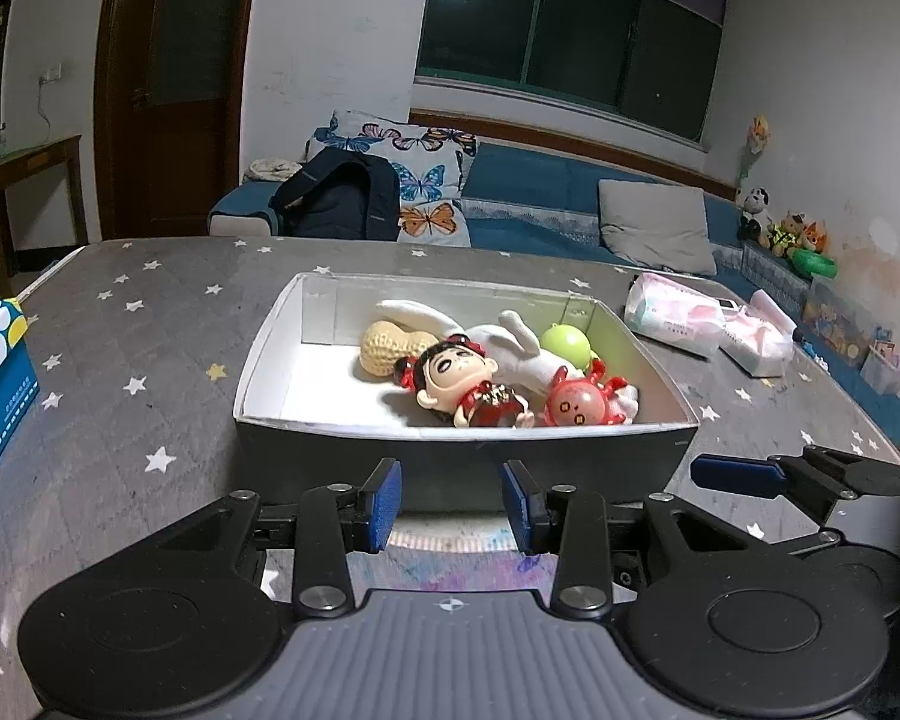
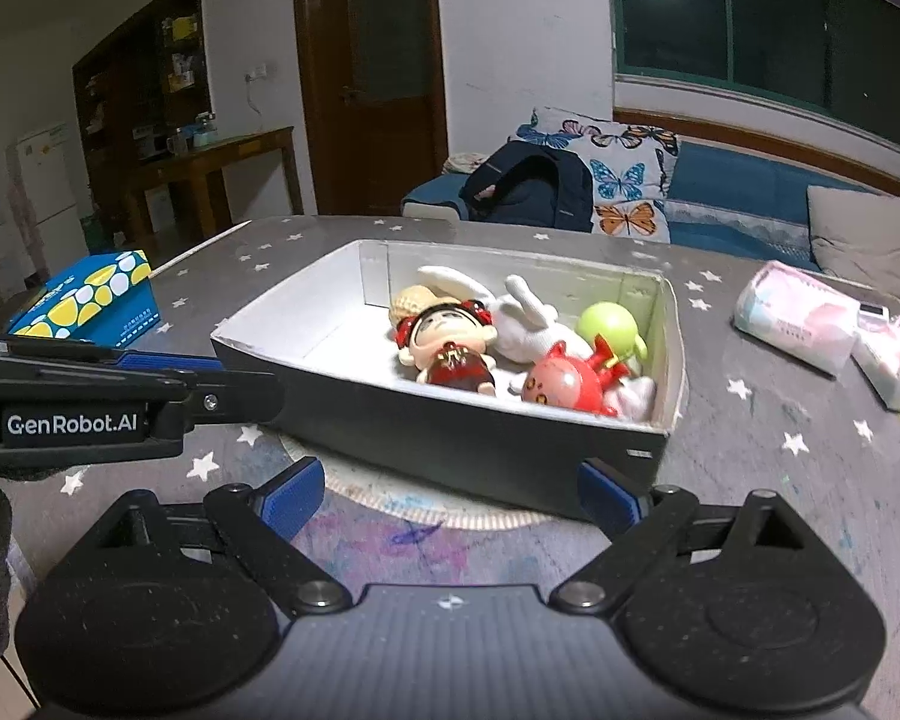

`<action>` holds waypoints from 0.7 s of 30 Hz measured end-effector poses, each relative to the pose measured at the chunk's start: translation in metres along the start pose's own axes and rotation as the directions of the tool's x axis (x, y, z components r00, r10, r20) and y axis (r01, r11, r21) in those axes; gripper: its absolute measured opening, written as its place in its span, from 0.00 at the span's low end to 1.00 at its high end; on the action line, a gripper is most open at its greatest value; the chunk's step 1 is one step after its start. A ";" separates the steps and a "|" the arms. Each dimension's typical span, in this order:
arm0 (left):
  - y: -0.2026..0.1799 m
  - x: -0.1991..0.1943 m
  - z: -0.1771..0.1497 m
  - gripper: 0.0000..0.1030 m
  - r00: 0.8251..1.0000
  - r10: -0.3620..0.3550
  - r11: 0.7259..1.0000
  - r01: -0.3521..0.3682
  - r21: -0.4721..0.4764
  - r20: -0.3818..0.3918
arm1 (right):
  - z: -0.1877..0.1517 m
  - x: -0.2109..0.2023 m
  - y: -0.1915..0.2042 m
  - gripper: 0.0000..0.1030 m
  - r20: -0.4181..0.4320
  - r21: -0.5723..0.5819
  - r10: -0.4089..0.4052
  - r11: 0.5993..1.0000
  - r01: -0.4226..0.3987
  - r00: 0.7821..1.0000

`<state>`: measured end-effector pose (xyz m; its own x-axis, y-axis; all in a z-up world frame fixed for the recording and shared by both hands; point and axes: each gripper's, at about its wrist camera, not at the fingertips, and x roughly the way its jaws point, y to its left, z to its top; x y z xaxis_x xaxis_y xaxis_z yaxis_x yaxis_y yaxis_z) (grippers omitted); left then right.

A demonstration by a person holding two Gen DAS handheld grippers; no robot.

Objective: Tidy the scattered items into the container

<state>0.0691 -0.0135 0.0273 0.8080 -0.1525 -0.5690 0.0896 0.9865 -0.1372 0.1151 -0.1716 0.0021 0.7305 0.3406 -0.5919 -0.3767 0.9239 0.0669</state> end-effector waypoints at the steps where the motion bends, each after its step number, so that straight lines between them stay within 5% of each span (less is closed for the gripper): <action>1: 0.000 0.000 -0.001 0.38 1.000 -0.001 1.000 0.001 0.000 -0.002 | -0.002 -0.001 0.000 0.91 -0.003 0.003 -0.002 1.000 0.002 1.000; 21: -0.013 -0.010 -0.028 0.38 0.999 0.015 0.999 -0.014 0.037 -0.029 | -0.035 -0.010 0.008 0.92 -0.051 0.050 -0.020 0.998 0.023 0.999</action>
<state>0.0435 -0.0259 0.0127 0.7919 -0.1392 -0.5945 0.0997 0.9901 -0.0990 0.0851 -0.1739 -0.0201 0.7081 0.3127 -0.6331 -0.3309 0.9390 0.0937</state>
